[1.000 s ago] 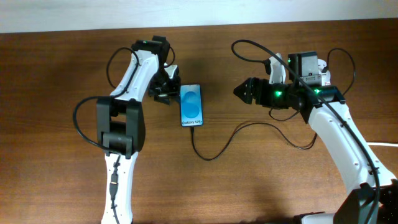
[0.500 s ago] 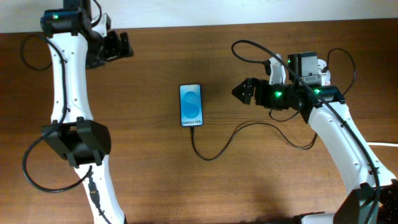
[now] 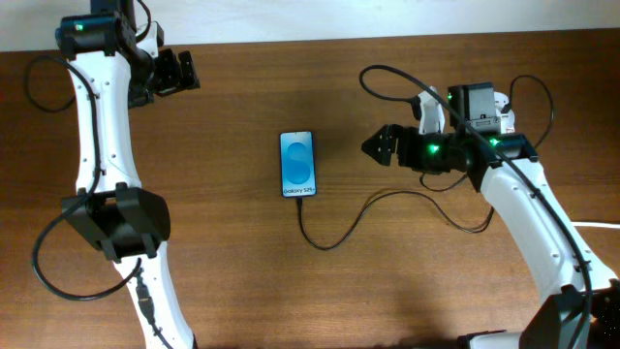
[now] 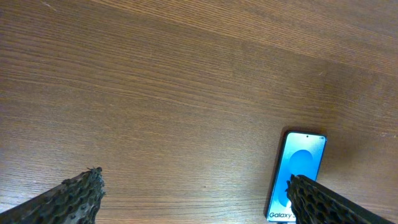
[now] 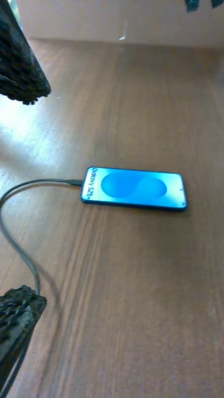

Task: Plug charger to phone and switch on socket
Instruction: 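Move the right gripper over the white power strip's switch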

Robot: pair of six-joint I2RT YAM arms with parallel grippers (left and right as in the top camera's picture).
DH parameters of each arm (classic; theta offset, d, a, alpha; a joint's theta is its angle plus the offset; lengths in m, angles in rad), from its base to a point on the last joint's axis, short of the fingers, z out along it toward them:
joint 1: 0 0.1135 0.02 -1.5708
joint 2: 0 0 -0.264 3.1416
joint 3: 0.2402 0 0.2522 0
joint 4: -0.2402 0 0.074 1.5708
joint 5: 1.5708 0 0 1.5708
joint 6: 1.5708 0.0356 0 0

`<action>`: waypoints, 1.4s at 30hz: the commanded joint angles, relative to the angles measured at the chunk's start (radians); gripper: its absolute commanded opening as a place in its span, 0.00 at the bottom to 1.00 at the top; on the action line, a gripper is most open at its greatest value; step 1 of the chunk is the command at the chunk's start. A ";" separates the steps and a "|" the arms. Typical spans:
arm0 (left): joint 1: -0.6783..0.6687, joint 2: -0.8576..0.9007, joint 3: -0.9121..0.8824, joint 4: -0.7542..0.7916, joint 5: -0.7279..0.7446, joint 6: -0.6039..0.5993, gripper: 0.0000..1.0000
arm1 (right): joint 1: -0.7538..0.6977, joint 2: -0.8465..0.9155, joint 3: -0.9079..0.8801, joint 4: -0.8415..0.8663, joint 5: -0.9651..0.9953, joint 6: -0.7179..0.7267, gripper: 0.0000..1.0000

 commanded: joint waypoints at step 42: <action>0.003 -0.010 0.008 0.002 -0.011 0.005 0.99 | -0.935 0.082 0.328 -0.022 0.078 -0.074 0.98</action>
